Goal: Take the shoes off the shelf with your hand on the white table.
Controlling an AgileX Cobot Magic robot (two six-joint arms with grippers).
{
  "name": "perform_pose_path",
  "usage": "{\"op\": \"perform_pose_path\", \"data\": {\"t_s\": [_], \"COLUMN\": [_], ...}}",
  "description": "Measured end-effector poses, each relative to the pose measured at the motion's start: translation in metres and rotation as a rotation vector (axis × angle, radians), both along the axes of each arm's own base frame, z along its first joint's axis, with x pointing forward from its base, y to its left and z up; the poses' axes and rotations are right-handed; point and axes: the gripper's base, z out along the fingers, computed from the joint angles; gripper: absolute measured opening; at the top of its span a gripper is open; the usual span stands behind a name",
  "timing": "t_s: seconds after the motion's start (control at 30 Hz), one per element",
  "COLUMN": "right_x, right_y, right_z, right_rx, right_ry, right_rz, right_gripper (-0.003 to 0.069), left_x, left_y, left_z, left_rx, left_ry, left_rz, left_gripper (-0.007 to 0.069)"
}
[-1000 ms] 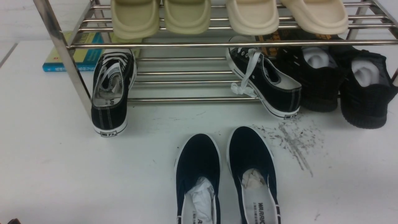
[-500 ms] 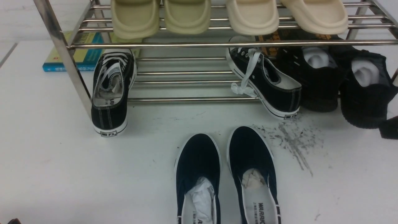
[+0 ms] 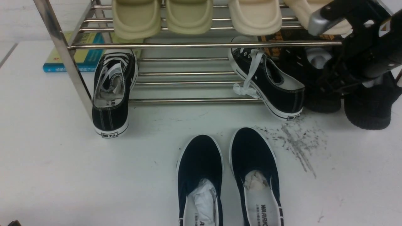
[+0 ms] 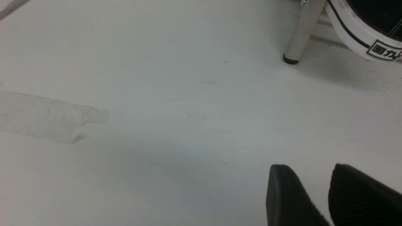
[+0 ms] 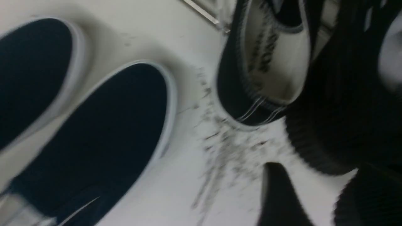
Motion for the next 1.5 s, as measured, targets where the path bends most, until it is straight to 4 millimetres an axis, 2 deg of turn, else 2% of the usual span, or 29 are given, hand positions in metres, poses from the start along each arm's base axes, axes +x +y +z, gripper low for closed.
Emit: {"op": "perform_pose_path", "data": {"t_s": [0.07, 0.2, 0.57, 0.83, 0.93, 1.0, 1.1, 1.13, 1.17, 1.27, 1.5], "right_x": [0.008, 0.019, 0.047, 0.059, 0.059, 0.058, 0.055, 0.055, 0.054, 0.049, 0.027], "right_y": [0.000, 0.001, 0.001, -0.003, -0.003, -0.004, -0.005, -0.005, -0.006, -0.007, -0.011], "right_z": [-0.003, -0.011, -0.047, -0.062, -0.063, -0.064, -0.066, -0.066, -0.065, -0.061, -0.032], "right_rx": [-0.037, -0.075, -0.160, -0.209, -0.212, -0.217, -0.230, -0.230, -0.230, -0.215, -0.141], "right_ry": [-0.046, -0.083, -0.073, -0.087, -0.076, -0.060, -0.031, -0.031, -0.022, 0.004, 0.017], "right_rz": [0.004, 0.008, -0.059, -0.137, -0.147, -0.155, -0.165, -0.165, -0.171, -0.192, -0.234], "right_gripper": [0.0438, 0.0477, 0.0474, 0.0463, 0.0395, 0.0297, 0.0087, 0.0074, 0.0011, -0.0013, -0.0013], "left_x": [0.000, 0.000, 0.000, 0.000, 0.000, 0.000, 0.000, 0.000, 0.000, 0.000, 0.000], "left_y": [0.000, 0.000, 0.000, 0.000, 0.000, 0.000, 0.000, 0.000, 0.000, 0.000, 0.000], "left_z": [0.000, 0.000, 0.000, 0.000, 0.000, 0.000, 0.000, 0.000, 0.000, 0.000, 0.000], "left_rx": [0.000, 0.000, 0.000, 0.000, 0.000, 0.000, 0.000, 0.000, 0.000, 0.000, 0.000], "left_ry": [0.000, 0.000, -0.001, -0.001, -0.001, -0.001, -0.001, -0.001, -0.001, -0.001, -0.001], "left_rz": [0.000, 0.000, 0.000, 0.000, 0.000, 0.000, 0.000, 0.000, 0.000, 0.000, 0.000], "left_gripper": [0.0239, 0.0239, 0.0242, 0.0242, 0.0242, 0.0242, 0.0242, 0.0242, 0.0242, 0.0242, 0.0242]}}
